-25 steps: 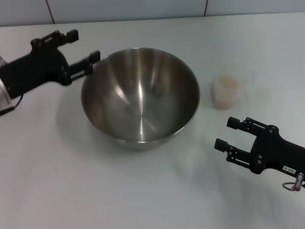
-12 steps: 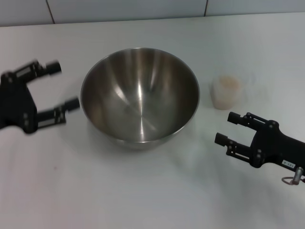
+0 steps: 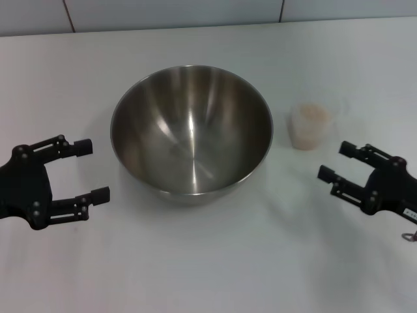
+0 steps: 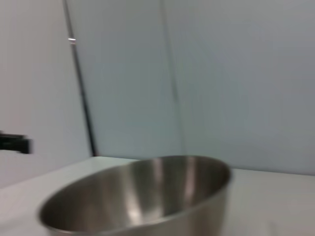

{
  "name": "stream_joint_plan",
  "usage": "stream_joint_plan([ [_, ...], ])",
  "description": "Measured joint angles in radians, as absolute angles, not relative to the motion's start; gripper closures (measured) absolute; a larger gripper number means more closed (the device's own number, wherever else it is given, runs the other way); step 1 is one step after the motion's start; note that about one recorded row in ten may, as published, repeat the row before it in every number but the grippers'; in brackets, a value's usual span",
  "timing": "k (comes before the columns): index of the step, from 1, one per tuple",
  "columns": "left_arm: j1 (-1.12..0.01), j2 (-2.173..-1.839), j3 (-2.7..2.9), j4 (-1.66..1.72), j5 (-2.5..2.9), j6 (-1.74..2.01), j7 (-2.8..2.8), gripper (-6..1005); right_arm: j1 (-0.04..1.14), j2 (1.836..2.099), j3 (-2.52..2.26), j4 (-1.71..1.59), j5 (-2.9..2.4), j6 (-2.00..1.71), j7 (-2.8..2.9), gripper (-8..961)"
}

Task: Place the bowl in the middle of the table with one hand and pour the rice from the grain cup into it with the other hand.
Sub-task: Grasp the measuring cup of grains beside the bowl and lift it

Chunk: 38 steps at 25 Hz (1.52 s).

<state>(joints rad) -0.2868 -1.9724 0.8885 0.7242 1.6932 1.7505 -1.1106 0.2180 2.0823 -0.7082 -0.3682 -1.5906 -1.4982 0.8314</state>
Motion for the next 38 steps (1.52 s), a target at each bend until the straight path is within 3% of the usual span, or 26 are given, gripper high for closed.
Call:
stream_joint_plan([
  [16, -0.309, -1.987, 0.887, 0.733, 1.753, 1.757, -1.127, 164, 0.214, 2.086, -0.394, -0.210, -1.589, -1.404, 0.626, 247],
  [38, -0.314, -1.996, 0.871, 0.737, 1.757, 1.728, -1.129, 165, 0.360, 2.084, -0.279, -0.111, -1.580, -1.198, 0.551, 248],
])
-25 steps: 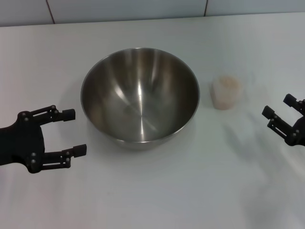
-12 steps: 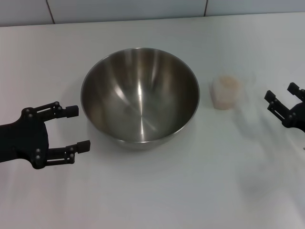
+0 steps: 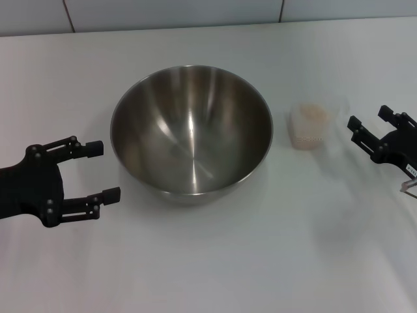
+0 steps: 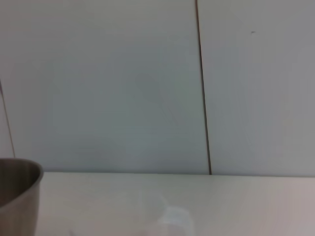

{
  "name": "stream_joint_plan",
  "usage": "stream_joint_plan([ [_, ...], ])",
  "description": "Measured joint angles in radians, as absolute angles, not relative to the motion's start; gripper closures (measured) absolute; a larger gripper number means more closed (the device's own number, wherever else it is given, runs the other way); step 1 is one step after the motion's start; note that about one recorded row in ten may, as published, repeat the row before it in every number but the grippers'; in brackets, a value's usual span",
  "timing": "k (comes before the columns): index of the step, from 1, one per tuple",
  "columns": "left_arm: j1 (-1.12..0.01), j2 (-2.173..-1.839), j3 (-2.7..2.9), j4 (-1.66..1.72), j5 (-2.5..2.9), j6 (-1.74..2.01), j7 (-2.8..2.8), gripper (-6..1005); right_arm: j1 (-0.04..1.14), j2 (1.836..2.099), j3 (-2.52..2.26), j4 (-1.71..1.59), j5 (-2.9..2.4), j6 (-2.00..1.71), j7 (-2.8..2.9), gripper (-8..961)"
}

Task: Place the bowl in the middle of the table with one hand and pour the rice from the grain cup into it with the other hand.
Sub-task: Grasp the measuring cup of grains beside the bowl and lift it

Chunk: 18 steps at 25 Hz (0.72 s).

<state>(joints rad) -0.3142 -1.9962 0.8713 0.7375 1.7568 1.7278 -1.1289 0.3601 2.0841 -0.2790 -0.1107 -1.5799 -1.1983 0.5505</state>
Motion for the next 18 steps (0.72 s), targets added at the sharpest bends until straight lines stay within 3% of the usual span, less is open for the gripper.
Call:
stream_joint_plan([
  [18, -0.325, -1.996, 0.870, 0.738, 1.761, 1.712, -1.124, 165, 0.403, 2.084, -0.276, -0.087, -1.580, -1.155, 0.560, 248],
])
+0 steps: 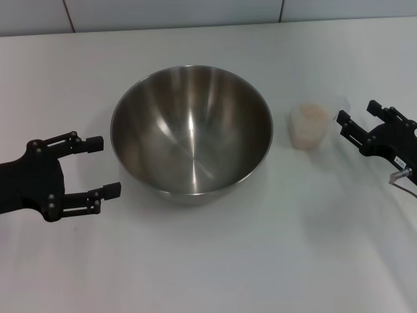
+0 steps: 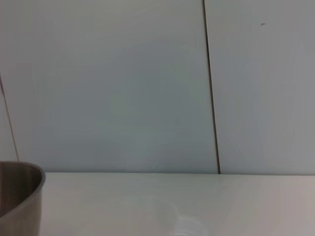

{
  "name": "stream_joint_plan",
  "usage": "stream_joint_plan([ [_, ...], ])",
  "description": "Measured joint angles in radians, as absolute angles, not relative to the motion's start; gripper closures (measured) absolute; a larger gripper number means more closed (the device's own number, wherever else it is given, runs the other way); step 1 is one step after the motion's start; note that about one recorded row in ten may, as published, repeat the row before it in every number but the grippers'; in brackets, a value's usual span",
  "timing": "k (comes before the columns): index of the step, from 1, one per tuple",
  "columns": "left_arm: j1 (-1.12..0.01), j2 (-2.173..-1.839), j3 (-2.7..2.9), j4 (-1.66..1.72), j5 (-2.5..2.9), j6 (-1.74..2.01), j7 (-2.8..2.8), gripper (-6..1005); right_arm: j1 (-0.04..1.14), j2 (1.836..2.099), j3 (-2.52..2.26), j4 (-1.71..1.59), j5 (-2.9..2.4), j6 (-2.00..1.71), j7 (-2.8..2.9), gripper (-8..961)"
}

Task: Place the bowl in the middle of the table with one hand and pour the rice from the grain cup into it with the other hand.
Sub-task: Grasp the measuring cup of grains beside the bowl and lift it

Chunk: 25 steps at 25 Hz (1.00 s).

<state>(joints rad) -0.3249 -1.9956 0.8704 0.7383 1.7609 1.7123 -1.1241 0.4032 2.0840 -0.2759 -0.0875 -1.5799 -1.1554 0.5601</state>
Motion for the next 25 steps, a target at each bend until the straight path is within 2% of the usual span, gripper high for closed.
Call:
stream_joint_plan([
  [25, -0.326, -1.994, 0.870, 0.738, 1.764, 1.680, -1.120, 165, 0.458, 2.085, -0.271, -0.086, -1.553, -1.080, 0.565, 248],
])
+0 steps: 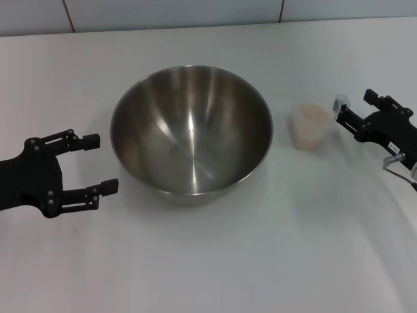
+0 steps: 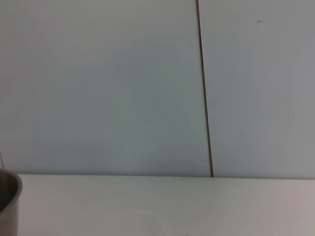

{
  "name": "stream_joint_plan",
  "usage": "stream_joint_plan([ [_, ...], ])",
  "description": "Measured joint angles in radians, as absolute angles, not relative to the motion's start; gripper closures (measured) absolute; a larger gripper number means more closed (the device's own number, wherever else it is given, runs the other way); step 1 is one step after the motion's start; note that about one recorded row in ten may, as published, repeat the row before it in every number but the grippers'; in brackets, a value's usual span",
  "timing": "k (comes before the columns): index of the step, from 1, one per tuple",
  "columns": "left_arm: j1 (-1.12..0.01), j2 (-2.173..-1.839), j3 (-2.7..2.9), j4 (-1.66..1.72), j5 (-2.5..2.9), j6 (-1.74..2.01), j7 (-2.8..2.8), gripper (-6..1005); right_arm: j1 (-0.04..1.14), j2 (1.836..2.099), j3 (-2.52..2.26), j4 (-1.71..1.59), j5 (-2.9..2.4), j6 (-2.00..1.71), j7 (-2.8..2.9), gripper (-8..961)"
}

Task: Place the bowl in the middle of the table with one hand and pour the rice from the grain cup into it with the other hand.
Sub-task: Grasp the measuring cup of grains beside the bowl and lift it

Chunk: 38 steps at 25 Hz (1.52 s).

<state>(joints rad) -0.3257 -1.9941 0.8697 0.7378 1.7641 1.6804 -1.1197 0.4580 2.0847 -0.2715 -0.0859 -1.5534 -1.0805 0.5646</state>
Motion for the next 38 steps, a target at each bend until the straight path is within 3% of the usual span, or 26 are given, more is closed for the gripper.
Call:
stream_joint_plan([
  [21, -0.330, -1.995, 0.870, 0.738, 1.764, 1.677, -1.118, 165, 0.470, 2.086, -0.275, -0.078, -1.554, -1.075, 0.481, 271],
  [31, -0.331, -1.999, 0.859, 0.738, 1.762, 1.676, -1.118, 164, 0.474, 2.085, -0.261, -0.054, -1.550, -1.076, 0.410, 477],
  [38, -0.331, -2.003, 0.859, 0.738, 1.763, 1.673, -1.118, 164, 0.474, 2.086, -0.261, -0.055, -1.549, -1.076, 0.409, 770],
])
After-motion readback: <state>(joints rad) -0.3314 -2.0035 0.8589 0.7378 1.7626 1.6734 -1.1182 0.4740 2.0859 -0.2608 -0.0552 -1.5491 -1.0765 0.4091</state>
